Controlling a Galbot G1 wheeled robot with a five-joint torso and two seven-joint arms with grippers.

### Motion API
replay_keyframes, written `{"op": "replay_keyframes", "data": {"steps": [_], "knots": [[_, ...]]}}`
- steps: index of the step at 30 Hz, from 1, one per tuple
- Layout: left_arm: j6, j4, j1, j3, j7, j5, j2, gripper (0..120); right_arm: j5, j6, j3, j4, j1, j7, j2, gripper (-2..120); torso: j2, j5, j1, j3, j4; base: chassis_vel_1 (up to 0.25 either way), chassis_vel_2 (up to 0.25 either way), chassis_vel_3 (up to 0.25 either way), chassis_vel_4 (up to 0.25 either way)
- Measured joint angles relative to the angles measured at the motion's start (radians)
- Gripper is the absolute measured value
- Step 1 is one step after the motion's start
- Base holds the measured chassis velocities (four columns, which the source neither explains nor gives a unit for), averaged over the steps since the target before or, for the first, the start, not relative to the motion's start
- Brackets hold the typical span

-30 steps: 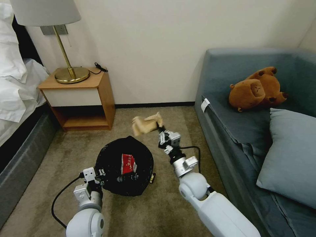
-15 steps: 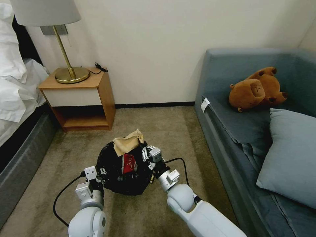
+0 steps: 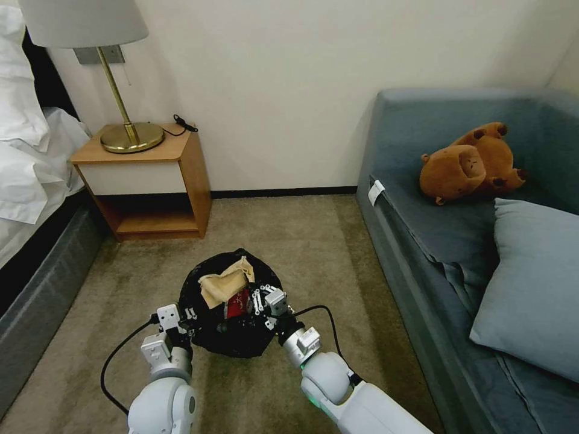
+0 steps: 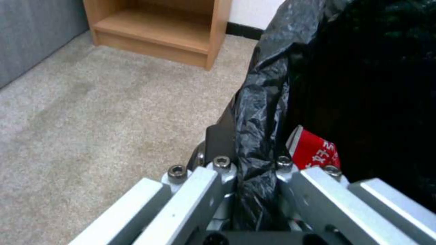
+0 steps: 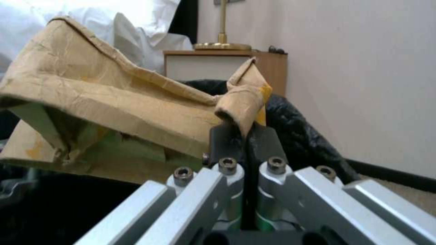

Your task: Pick up the trash bin, then pick up the garbage on the floor and place it into the trash bin.

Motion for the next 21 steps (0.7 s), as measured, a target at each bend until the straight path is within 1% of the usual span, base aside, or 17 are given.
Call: {"op": "replay_keyframes", "data": {"steps": [10,11,12,14,15,18,19,21], "knots": [[-0.001,0.007,-0.011,-0.001,0.0,-0.002,0.0,1,-0.011,-0.001,-0.004,-0.017,-0.007,-0.016,-0.003,1,0.0,0.0,0.0,0.0,0.0,0.0,0.0,0.0,0.0],[-0.001,0.008,-0.013,-0.001,0.0,-0.002,0.0,1,-0.011,-0.004,-0.004,-0.016,-0.008,-0.02,-0.006,6,0.0,0.0,0.0,0.0,0.0,0.0,0.0,0.0,0.0],[-0.001,0.008,-0.013,-0.001,0.0,-0.002,0.0,1,-0.011,-0.004,-0.004,-0.016,-0.008,-0.02,-0.006,6,0.0,0.0,0.0,0.0,0.0,0.0,0.0,0.0,0.0],[0.0,0.011,-0.016,0.0,-0.001,-0.002,0.0,1,-0.011,-0.011,-0.002,-0.012,-0.008,-0.021,-0.009,17,0.0,0.0,0.0,0.0,0.0,0.0,0.0,0.0,0.0],[0.0,0.011,-0.016,0.0,-0.001,-0.002,0.0,1,-0.011,-0.011,-0.002,-0.012,-0.008,-0.021,-0.009,17,0.0,0.0,0.0,0.0,0.0,0.0,0.0,0.0,0.0],[0.001,0.013,-0.019,0.004,-0.004,-0.003,0.0,1,-0.009,-0.018,0.0,-0.01,-0.008,-0.021,-0.01,34,0.0,0.0,0.0,0.0,0.0,0.0,0.0,0.0,0.0],[0.001,0.013,-0.019,0.004,-0.004,-0.003,0.0,1,-0.009,-0.018,0.0,-0.01,-0.008,-0.021,-0.01,34,0.0,0.0,0.0,0.0,0.0,0.0,0.0,0.0,0.0],[0.002,0.013,-0.02,0.007,-0.005,-0.003,0.0,1,-0.008,-0.019,0.0,-0.009,-0.007,-0.021,-0.01,42,0.0,0.0,0.0,0.0,0.0,0.0,0.0,0.0,0.0]]}}
